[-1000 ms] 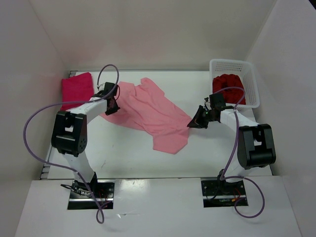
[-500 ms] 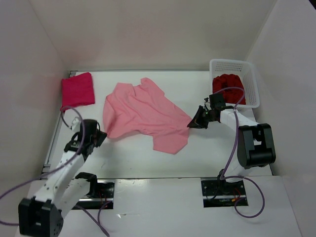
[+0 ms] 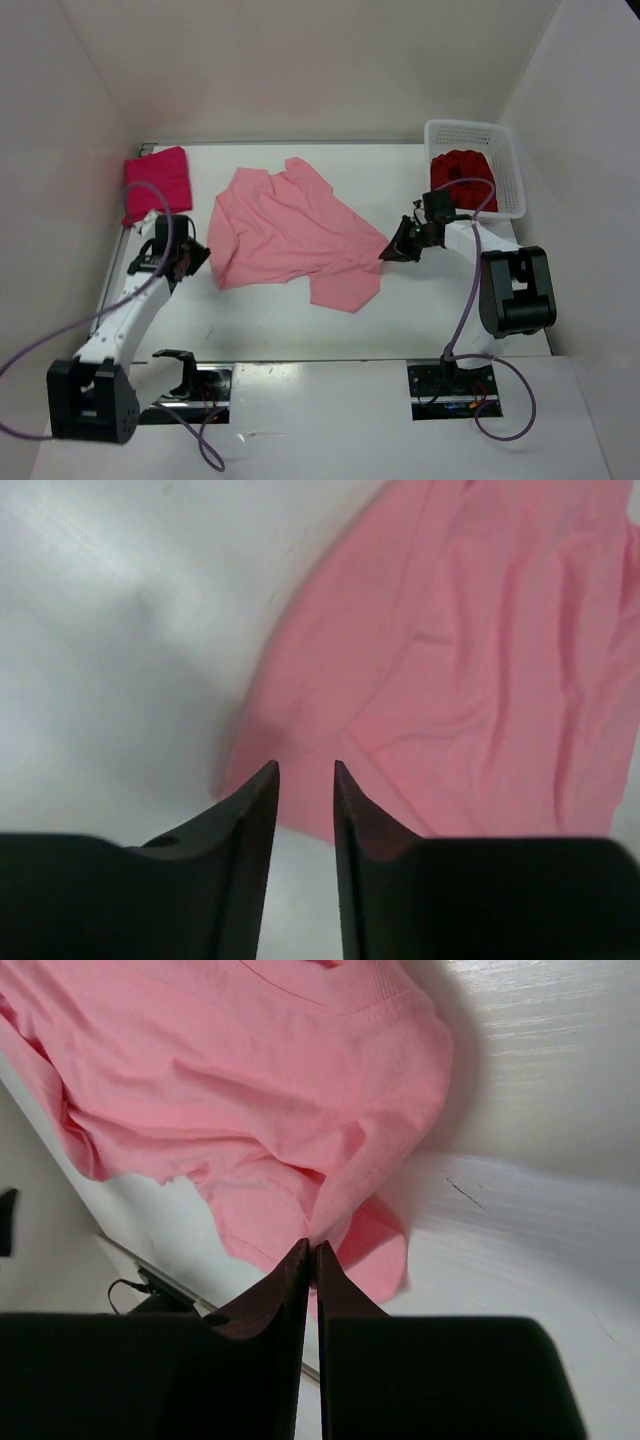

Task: Fold and stack the t-shirts
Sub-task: Flatten out the tshirt

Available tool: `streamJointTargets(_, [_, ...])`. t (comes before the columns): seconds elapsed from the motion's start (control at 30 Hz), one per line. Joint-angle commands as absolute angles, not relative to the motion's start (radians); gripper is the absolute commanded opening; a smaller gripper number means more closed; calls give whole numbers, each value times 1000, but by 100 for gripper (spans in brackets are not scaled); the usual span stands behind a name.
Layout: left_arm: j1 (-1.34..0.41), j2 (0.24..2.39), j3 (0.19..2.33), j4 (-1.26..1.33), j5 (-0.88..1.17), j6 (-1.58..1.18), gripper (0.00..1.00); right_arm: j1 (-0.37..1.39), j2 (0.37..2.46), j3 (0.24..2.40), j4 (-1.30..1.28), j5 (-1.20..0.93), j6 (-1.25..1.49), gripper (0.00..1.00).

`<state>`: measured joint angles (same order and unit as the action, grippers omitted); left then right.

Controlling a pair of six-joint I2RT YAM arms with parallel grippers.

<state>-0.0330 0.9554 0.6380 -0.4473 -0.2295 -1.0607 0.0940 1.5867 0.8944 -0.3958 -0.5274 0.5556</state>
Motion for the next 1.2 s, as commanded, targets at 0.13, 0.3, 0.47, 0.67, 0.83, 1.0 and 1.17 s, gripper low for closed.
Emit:
streamJointTargets(0.13, [-136, 1417, 968, -282, -270, -622, 45, 103, 1626, 925, -365, -537, 549, 10])
streamJointTargets(0.3, [-225, 1640, 1071, -333, -305, -499, 64, 103, 1626, 945, -365, -537, 549, 10])
streamJointTargets(0.47, [-258, 1669, 1060, -333, -334, -480, 59, 103, 1635, 963, -365, -537, 558, 10])
streamJointTargets(0.67, [-258, 1706, 1039, -353, -368, -480, 51, 103, 1635, 983, -365, -537, 558, 10])
streamJointTargets(0.83, [-258, 1743, 1039, -377, -446, -480, 45, 103, 1635, 992, -365, -537, 558, 10])
streamJointTargets(1.0, [-258, 1743, 1039, -377, -471, -469, 33, 103, 1635, 983, -365, -546, 558, 10])
streamJointTargets(1.17, [-258, 1672, 1039, -388, -529, -508, 9, 103, 1626, 983, -365, -537, 558, 10])
